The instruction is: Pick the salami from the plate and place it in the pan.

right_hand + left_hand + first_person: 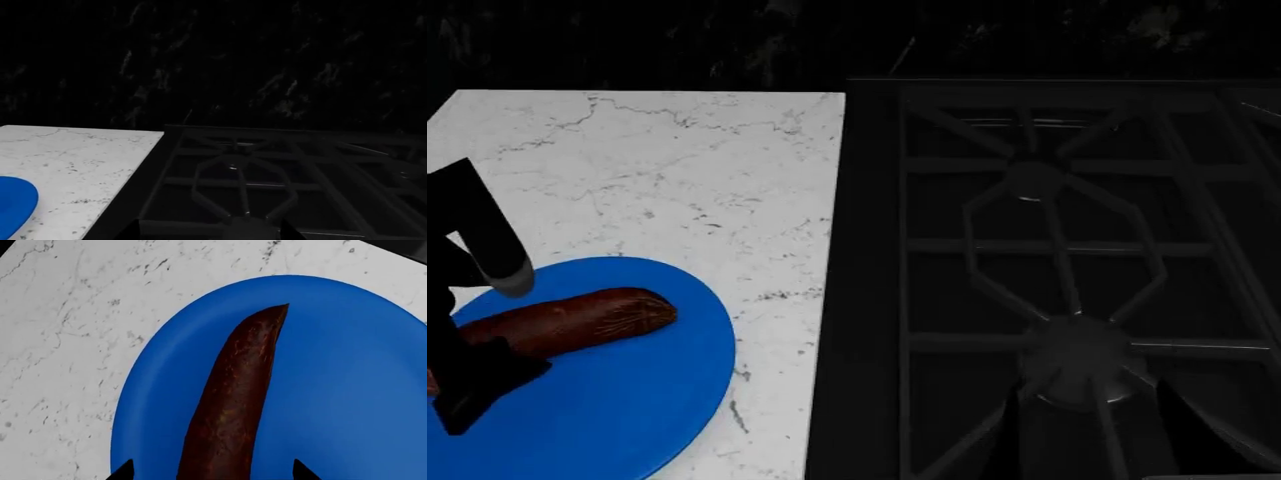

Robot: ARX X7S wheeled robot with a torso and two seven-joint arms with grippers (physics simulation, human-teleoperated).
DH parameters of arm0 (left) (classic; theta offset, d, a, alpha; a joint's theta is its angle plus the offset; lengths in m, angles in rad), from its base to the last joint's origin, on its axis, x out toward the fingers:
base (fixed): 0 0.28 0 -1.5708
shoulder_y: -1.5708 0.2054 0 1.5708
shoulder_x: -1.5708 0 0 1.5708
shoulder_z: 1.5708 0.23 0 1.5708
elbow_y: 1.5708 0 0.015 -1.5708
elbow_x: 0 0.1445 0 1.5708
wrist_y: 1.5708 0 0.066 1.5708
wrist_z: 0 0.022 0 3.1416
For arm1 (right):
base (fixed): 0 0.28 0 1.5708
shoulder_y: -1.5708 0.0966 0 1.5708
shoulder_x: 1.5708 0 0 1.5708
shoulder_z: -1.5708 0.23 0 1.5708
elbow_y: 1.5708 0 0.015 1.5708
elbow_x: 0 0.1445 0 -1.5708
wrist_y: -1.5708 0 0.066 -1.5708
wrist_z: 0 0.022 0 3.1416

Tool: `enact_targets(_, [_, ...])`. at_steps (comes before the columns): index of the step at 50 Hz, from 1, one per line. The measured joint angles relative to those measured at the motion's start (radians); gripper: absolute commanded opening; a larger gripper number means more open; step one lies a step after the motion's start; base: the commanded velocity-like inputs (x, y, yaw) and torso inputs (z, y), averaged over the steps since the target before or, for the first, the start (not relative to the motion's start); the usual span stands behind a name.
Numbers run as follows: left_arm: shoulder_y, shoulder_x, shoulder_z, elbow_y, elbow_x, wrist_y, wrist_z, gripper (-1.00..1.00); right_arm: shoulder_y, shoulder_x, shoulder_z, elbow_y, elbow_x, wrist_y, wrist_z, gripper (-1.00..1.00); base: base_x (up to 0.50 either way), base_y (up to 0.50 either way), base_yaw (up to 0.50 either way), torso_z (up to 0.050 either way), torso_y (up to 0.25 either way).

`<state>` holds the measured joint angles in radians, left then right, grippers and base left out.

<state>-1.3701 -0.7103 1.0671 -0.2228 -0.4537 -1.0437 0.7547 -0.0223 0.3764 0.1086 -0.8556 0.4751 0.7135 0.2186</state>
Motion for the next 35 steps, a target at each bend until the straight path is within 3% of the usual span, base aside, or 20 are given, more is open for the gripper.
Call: enact_targets(35, [0.041, -0.007, -0.008, -0.004, -0.008, 0.006, -0.033, 1.00, -0.015, 0.013, 0.003, -0.014, 0.026, -0.001, 0.011, 1.00, 0.00, 0.00, 0.00, 0.000, 0.000])
